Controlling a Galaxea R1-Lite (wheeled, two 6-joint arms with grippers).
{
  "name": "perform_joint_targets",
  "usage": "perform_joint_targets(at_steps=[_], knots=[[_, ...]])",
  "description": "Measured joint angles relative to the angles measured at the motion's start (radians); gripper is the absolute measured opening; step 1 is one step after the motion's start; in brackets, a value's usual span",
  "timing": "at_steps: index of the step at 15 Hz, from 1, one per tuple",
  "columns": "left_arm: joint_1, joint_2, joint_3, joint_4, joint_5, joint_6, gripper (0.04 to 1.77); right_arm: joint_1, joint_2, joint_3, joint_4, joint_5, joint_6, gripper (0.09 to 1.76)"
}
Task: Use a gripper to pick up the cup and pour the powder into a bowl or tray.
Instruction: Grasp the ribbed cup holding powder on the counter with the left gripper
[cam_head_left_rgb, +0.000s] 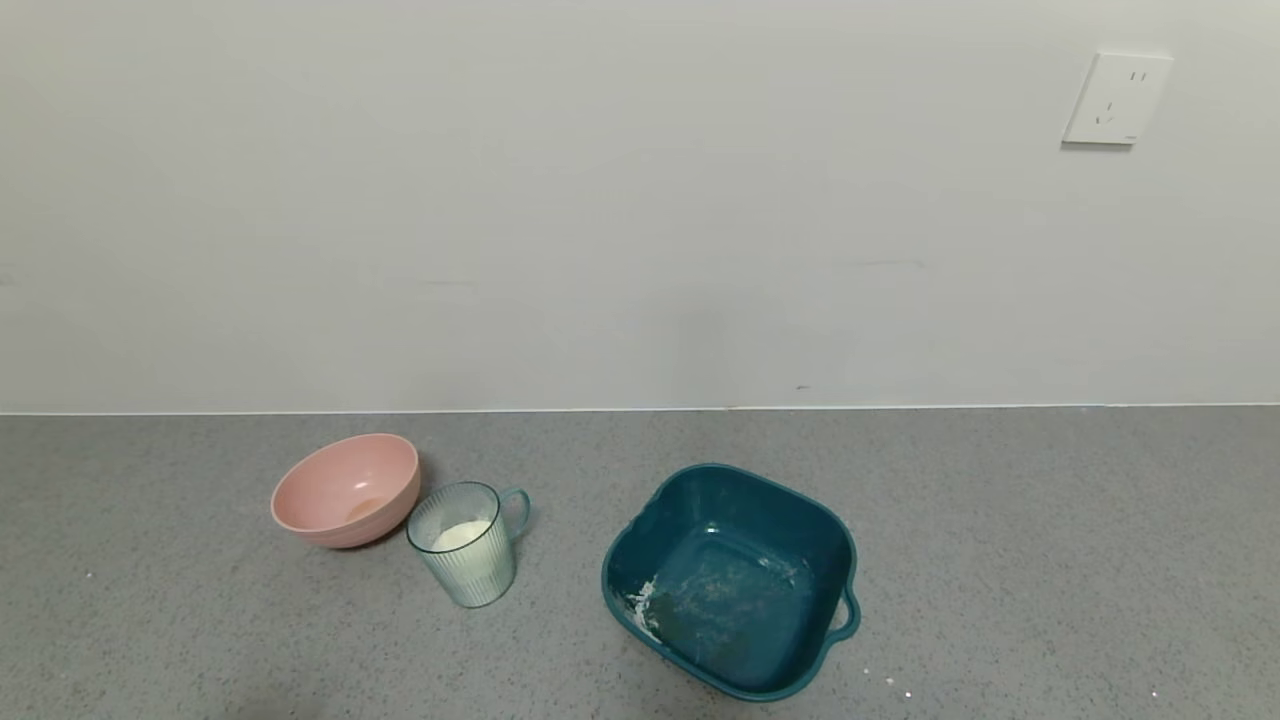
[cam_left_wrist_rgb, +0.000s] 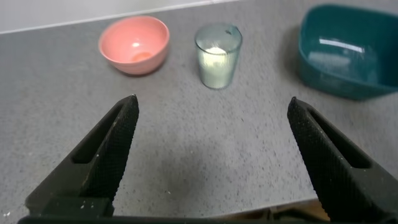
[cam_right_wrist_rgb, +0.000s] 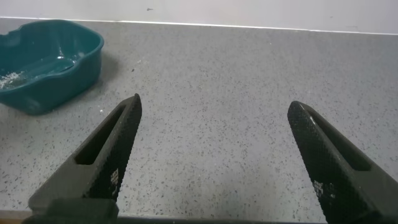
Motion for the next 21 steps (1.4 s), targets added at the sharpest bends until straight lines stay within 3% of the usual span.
perform_joint_targets(at_steps=[3, 10, 21], knots=[[-0.067, 0.149, -0.016, -0.003, 0.000, 0.023, 1.72, 0.000, 0.000, 0.000, 0.000, 0.000, 0.000, 1.71], [-0.087, 0.497, -0.026, -0.021, -0.001, 0.121, 1.72, 0.000, 0.000, 0.000, 0.000, 0.000, 0.000, 1.71], [-0.101, 0.998, 0.076, -0.512, 0.000, 0.127, 1.72, 0.000, 0.000, 0.000, 0.000, 0.000, 0.000, 1.71]])
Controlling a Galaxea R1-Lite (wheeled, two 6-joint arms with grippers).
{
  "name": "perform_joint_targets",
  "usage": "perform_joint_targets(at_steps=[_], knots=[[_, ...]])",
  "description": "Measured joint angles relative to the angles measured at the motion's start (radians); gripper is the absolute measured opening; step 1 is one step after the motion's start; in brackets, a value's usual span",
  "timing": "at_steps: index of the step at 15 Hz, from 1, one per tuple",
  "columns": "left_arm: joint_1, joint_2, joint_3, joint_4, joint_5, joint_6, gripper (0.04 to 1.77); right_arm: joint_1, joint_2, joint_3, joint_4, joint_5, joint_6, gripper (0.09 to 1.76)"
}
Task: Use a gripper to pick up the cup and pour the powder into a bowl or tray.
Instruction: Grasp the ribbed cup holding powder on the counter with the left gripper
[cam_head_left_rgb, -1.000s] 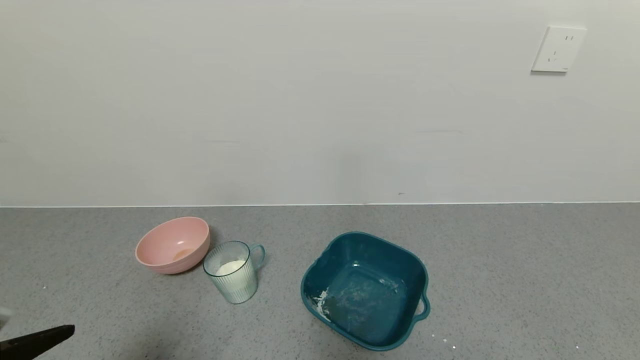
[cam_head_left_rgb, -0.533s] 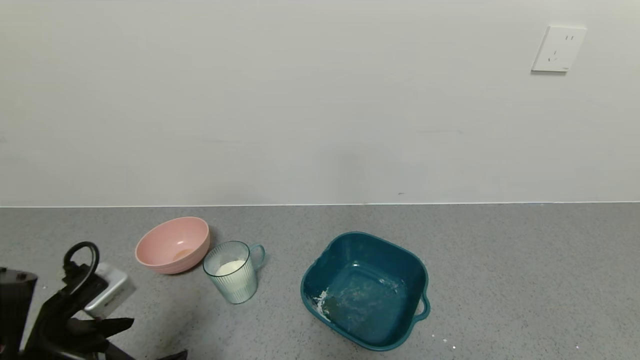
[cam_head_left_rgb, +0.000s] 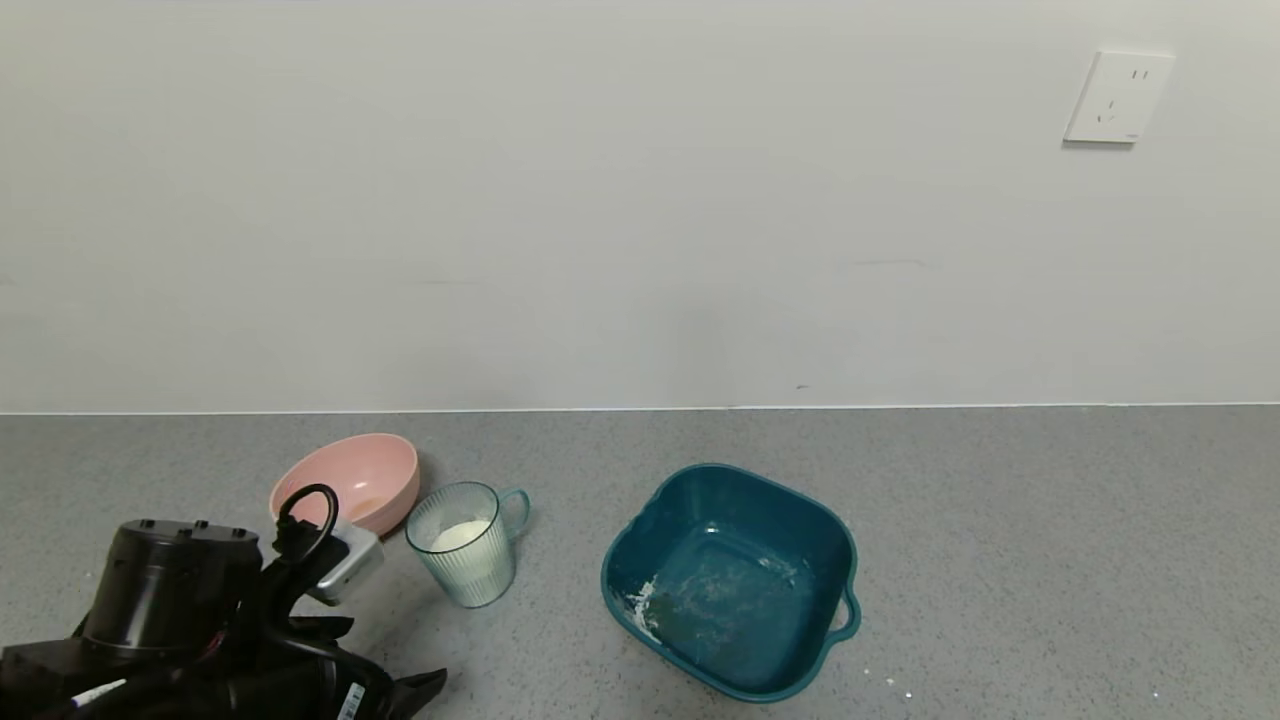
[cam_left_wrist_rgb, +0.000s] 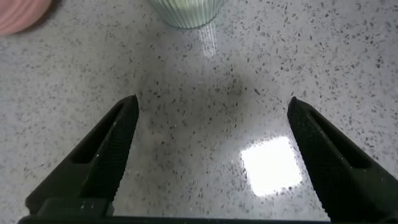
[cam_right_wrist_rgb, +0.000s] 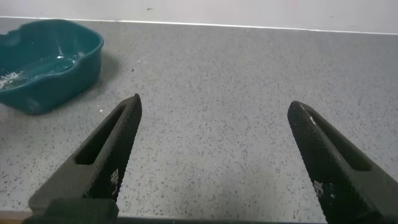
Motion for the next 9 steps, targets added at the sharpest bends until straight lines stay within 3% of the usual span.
perform_joint_targets(at_steps=[5, 9], knots=[[0.006, 0.140, 0.023, -0.171, 0.004, -0.013, 1.72, 0.000, 0.000, 0.000, 0.000, 0.000, 0.000, 1.71], [0.015, 0.245, 0.050, -0.378, 0.006, -0.014, 1.72, 0.000, 0.000, 0.000, 0.000, 0.000, 0.000, 1.71]])
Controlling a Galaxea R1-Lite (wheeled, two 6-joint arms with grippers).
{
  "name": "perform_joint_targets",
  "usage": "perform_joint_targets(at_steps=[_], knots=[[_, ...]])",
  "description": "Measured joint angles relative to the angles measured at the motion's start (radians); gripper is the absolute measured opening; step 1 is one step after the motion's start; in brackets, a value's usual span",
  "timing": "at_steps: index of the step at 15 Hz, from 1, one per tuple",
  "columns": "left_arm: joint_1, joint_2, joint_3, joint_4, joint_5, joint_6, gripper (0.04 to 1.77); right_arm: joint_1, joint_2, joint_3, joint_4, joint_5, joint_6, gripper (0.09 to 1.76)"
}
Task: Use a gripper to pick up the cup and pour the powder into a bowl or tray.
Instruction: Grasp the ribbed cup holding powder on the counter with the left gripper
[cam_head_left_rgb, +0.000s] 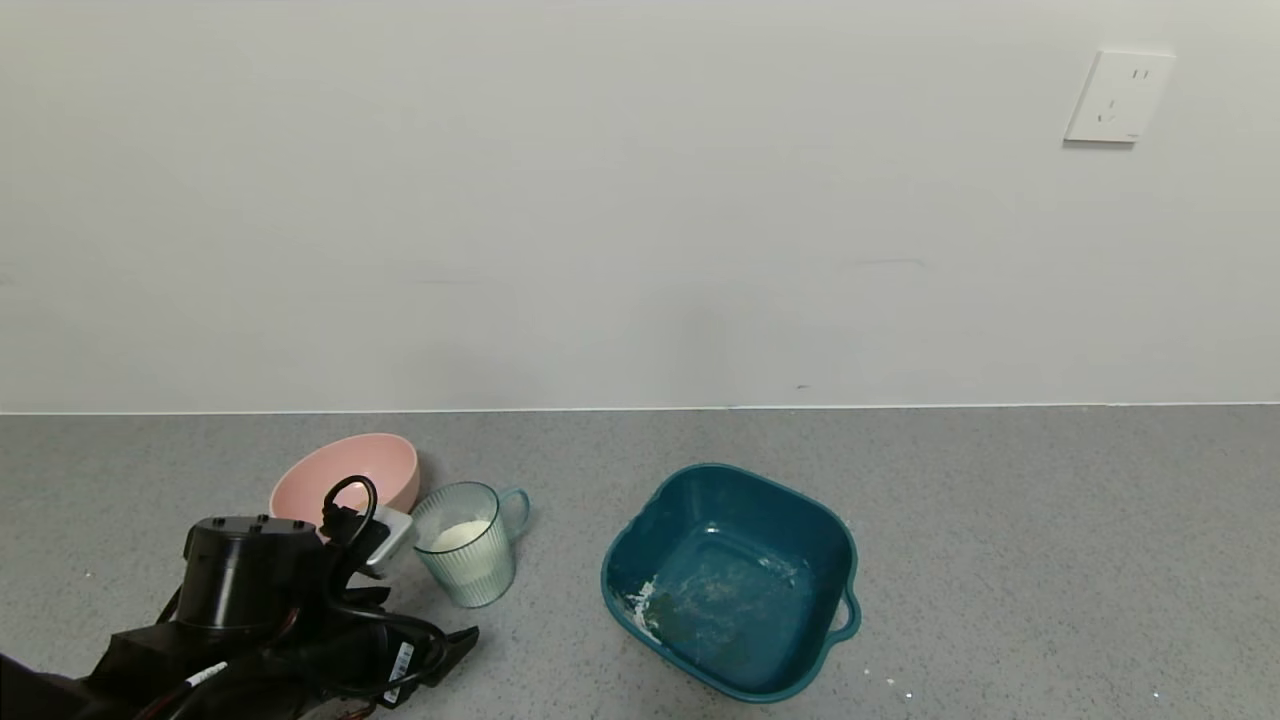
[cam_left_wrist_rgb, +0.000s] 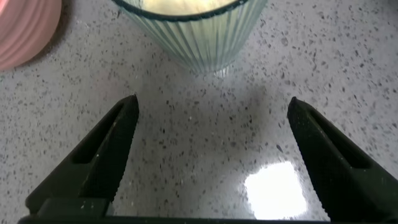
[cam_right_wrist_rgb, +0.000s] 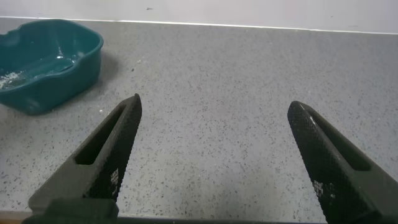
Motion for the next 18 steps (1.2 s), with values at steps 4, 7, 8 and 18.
perform_joint_targets(at_steps=[4, 7, 8, 18], knots=[[0.001, 0.093, 0.063, -0.215, 0.000, 0.001, 1.72, 0.000, 0.000, 0.000, 0.000, 0.000, 0.000, 1.71], [0.001, 0.176, 0.118, -0.419, -0.003, 0.001, 1.72, 0.000, 0.000, 0.000, 0.000, 0.000, 0.000, 1.71], [0.001, 0.205, 0.138, -0.493, -0.004, 0.001, 1.72, 0.000, 0.000, 0.000, 0.000, 0.000, 0.000, 1.71], [0.000, 0.422, 0.253, -0.845, -0.010, -0.032, 1.72, 0.000, 0.000, 0.000, 0.000, 0.000, 0.000, 1.71]])
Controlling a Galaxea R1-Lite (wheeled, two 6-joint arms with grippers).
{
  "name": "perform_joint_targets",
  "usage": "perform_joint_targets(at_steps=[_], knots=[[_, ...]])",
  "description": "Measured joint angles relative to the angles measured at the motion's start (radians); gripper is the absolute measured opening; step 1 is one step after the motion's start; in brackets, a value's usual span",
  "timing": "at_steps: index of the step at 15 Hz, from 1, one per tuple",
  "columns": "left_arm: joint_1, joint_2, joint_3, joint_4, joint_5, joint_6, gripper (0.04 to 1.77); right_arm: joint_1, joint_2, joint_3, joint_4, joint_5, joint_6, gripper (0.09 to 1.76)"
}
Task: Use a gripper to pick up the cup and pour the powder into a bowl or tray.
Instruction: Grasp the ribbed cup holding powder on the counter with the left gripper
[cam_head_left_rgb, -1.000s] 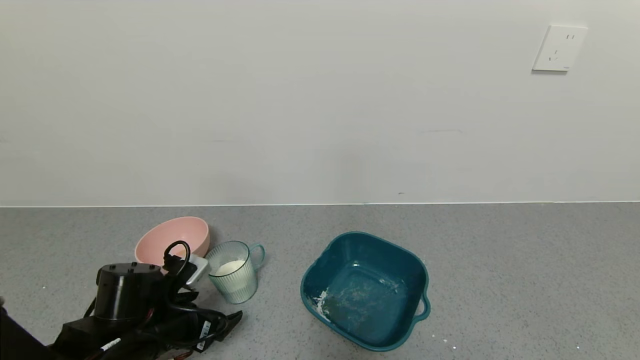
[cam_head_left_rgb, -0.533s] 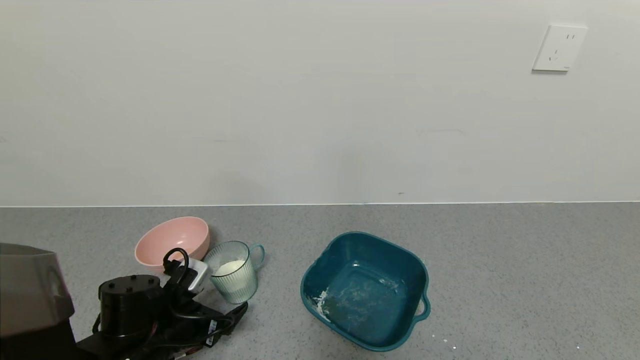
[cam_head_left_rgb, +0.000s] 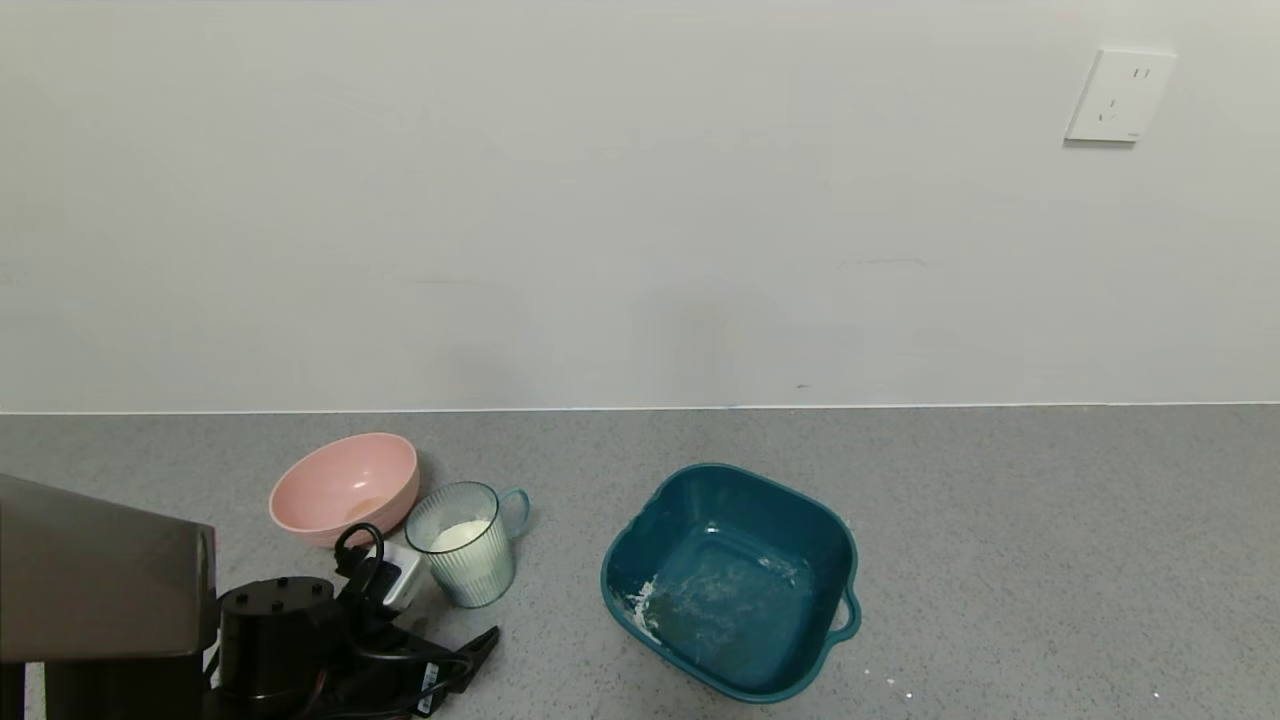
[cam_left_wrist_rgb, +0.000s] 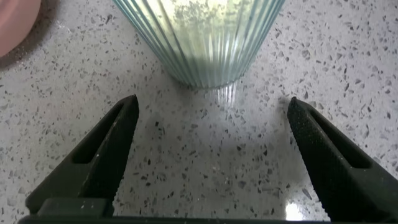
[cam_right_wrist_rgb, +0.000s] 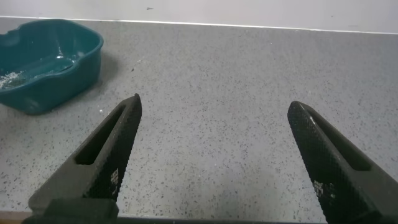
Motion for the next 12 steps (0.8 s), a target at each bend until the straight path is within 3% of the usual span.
perform_joint_targets(at_steps=[12], knots=[[-0.004, 0.001, -0.124, 0.001, -0.006, -0.047, 1.72, 0.000, 0.000, 0.000, 0.000, 0.000, 0.000, 1.71]])
